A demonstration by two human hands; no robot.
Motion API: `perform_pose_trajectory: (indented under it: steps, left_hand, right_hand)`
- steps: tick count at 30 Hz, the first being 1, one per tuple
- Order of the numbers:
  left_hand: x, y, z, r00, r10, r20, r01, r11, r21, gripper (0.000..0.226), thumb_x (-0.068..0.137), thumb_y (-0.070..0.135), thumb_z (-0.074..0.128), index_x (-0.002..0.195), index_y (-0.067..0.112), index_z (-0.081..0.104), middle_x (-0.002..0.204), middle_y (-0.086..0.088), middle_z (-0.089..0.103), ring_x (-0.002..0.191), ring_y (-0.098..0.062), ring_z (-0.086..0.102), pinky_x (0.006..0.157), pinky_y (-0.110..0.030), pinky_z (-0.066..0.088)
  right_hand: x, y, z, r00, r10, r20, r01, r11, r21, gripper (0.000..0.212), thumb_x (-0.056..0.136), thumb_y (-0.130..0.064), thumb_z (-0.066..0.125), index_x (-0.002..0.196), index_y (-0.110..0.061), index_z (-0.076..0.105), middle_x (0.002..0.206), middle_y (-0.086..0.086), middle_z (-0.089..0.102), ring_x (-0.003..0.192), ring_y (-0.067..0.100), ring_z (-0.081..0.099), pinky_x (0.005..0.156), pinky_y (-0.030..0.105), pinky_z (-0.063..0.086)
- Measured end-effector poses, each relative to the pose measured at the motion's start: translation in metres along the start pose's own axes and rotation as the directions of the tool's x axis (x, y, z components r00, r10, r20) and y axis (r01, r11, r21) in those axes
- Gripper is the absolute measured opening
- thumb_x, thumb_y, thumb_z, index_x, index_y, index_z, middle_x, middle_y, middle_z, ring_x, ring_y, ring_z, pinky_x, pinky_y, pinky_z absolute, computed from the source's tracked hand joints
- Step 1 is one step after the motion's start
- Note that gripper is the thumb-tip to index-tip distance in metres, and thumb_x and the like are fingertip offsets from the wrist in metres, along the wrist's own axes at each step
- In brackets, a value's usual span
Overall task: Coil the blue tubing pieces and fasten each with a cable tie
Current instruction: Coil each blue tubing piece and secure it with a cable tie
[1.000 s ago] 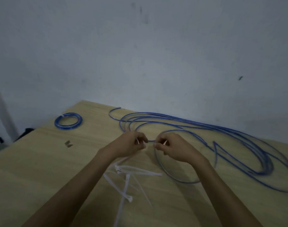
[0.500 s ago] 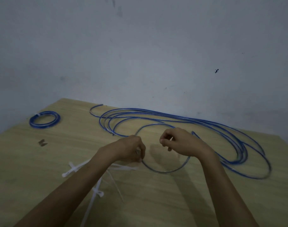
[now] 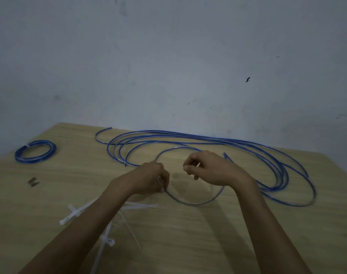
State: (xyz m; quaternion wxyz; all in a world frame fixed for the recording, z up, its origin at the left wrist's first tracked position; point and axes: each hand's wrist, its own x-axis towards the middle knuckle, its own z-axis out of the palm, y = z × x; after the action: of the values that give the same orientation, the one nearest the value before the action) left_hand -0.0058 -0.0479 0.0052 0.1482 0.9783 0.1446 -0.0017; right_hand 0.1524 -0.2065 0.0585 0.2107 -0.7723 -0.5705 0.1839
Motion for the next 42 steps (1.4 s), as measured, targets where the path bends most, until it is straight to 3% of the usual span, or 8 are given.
perform_pose_trajectory:
  steps: [6,15,19,22,29,33,36,42]
  left_hand:
    - [0.006,0.005,-0.005,0.926,0.086,-0.368,-0.18,0.956,-0.231,0.004,0.096,0.016,0.064,0.093,0.018,0.063,0.091,0.015,0.062,0.087,0.001,0.056,0.075,-0.015,0.04]
    - [0.0,0.018,-0.024,0.77,0.032,-0.637,-0.29,0.907,-0.305,0.011,0.098,0.021,0.063,0.105,0.015,0.068,0.096,0.015,0.067,0.095,0.004,0.061,0.075,-0.005,0.042]
    - [-0.001,0.009,-0.028,0.746,-0.027,-0.665,-0.252,0.913,-0.319,0.01,0.098,0.019,0.063,0.105,0.018,0.07,0.095,0.017,0.067,0.097,0.004,0.062,0.081,-0.009,0.045]
    - [0.0,-0.003,-0.028,0.747,-0.088,-0.659,-0.2,0.916,-0.349,0.01,0.097,0.019,0.065,0.104,0.019,0.07,0.095,0.014,0.068,0.096,-0.001,0.063,0.091,-0.026,0.05]
    - [-0.003,0.005,-0.034,0.771,-0.137,-0.621,-0.254,0.83,-0.497,0.009,0.097,0.023,0.063,0.093,0.028,0.07,0.085,0.021,0.068,0.087,-0.003,0.065,0.082,-0.02,0.052]
    - [-0.005,0.017,-0.041,0.793,-0.131,-0.595,-0.344,0.709,-0.615,0.012,0.098,0.022,0.062,0.093,0.014,0.069,0.073,0.006,0.063,0.074,-0.011,0.061,0.072,-0.02,0.048]
    - [-0.008,0.021,-0.042,0.81,-0.125,-0.573,-0.367,0.655,-0.661,0.021,0.096,0.028,0.061,0.093,0.009,0.069,0.068,0.004,0.052,0.067,-0.011,0.049,0.064,-0.021,0.04]
    - [-0.011,-0.002,-0.038,0.892,-0.161,-0.422,-0.264,0.572,-0.777,0.036,0.1,0.038,0.051,0.086,0.008,0.065,0.067,0.003,0.043,0.066,-0.014,0.045,0.07,-0.027,0.042]
  right_hand:
    - [0.006,-0.01,0.012,0.998,-0.041,-0.05,0.035,0.991,-0.13,0.033,0.091,-0.048,0.068,0.113,-0.023,0.068,0.102,-0.007,0.068,0.094,0.01,0.064,0.083,0.033,0.054]
    - [0.0,-0.017,-0.011,0.841,-0.263,-0.472,0.163,0.956,-0.242,0.019,0.098,-0.033,0.064,0.092,-0.017,0.072,0.086,-0.005,0.067,0.079,0.014,0.059,0.072,0.04,0.051]
    - [-0.003,-0.012,-0.022,0.707,-0.365,-0.606,0.212,0.927,-0.311,0.012,0.095,-0.025,0.069,0.087,-0.016,0.071,0.08,-0.008,0.064,0.069,0.011,0.057,0.072,0.041,0.05]
    - [-0.01,-0.003,-0.038,0.609,-0.367,-0.703,0.181,0.927,-0.328,0.011,0.093,-0.021,0.071,0.084,-0.016,0.07,0.079,-0.007,0.066,0.064,0.015,0.059,0.075,0.045,0.05]
    - [-0.01,0.004,-0.033,0.674,-0.361,-0.645,0.095,0.908,-0.409,0.027,0.095,-0.043,0.064,0.1,-0.018,0.071,0.089,-0.003,0.068,0.079,0.02,0.065,0.083,0.045,0.05]
    - [0.002,-0.009,-0.015,0.691,-0.444,-0.571,0.103,0.842,-0.53,0.032,0.092,-0.043,0.068,0.113,-0.019,0.068,0.096,-0.002,0.068,0.089,0.024,0.065,0.083,0.042,0.046]
    - [0.008,-0.014,-0.007,0.634,-0.5,-0.59,0.114,0.815,-0.568,0.017,0.095,-0.032,0.066,0.102,-0.016,0.069,0.082,0.002,0.064,0.074,0.028,0.065,0.068,0.04,0.048]
    - [-0.003,0.011,-0.027,0.508,-0.319,-0.8,-0.04,0.919,-0.392,0.037,0.107,-0.041,0.04,0.097,-0.014,0.063,0.075,0.004,0.061,0.061,0.029,0.058,0.051,0.036,0.044]
